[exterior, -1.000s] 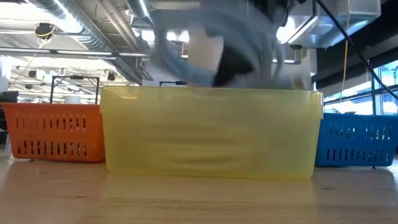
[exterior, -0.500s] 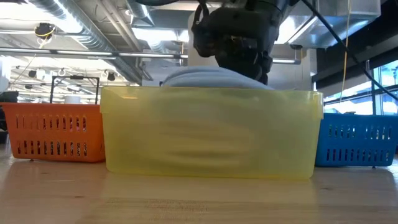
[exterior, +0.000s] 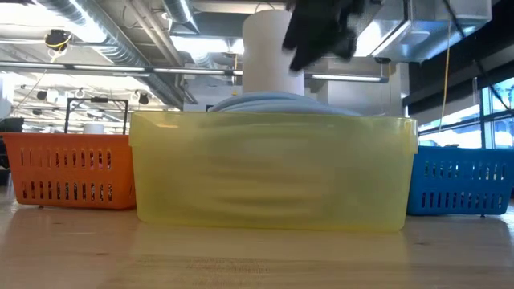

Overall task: Pick & Place USB Port
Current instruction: Return to Home Position

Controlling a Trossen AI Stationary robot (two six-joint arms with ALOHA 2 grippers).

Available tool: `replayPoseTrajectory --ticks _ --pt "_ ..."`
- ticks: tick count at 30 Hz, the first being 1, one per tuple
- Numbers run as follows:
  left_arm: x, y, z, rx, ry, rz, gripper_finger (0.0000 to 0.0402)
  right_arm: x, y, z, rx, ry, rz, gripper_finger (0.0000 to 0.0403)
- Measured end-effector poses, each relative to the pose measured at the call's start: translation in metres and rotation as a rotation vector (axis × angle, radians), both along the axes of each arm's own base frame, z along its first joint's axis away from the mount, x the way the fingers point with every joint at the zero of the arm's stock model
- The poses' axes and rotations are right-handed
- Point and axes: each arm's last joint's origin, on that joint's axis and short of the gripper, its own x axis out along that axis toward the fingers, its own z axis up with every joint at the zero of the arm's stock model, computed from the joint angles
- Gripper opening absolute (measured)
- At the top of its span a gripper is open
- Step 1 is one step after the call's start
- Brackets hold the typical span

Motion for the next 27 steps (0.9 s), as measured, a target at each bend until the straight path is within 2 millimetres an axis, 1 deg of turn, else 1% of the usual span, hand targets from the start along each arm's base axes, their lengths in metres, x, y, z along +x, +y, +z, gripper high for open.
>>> replayPoseTrajectory --ticks 3,6,10,13,18,21,24,27 --pt "0.0 -0.002 0.002 -0.025 -0.017 -0.012 0.0191 -0.016 0.016 0.023 -0.086 -0.102 0.064 0.0188" --pt "-0.002 -0.005 0.002 -0.029 -0.007 -0.054 0.0191 -0.036 0.035 0.041 -0.165 -0.179 0.113 0.0185" --pt "-0.005 -0.009 0.002 -0.038 0.011 -0.108 0.0191 -0.064 0.061 0.057 -0.247 -0.254 0.129 0.0185" --pt "-0.007 -0.011 0.001 -0.048 0.026 -0.15 0.0191 -0.083 0.076 0.062 -0.271 -0.283 0.123 0.0184" --pt "-0.008 -0.013 0.001 -0.075 0.057 -0.211 0.0191 -0.105 0.101 0.062 -0.294 -0.321 0.159 0.0184" --pt "-0.008 -0.014 0.001 -0.079 0.062 -0.222 0.0191 -0.113 0.11 0.054 -0.331 -0.359 0.156 0.0184" --pt "-0.008 -0.014 0.001 -0.079 0.062 -0.222 0.0191 -0.113 0.113 0.038 -0.293 -0.368 0.175 0.0184" --pt "-0.008 -0.014 0.001 -0.079 0.062 -0.222 0.0191 -0.104 0.104 0.017 -0.203 -0.316 0.21 0.0184"
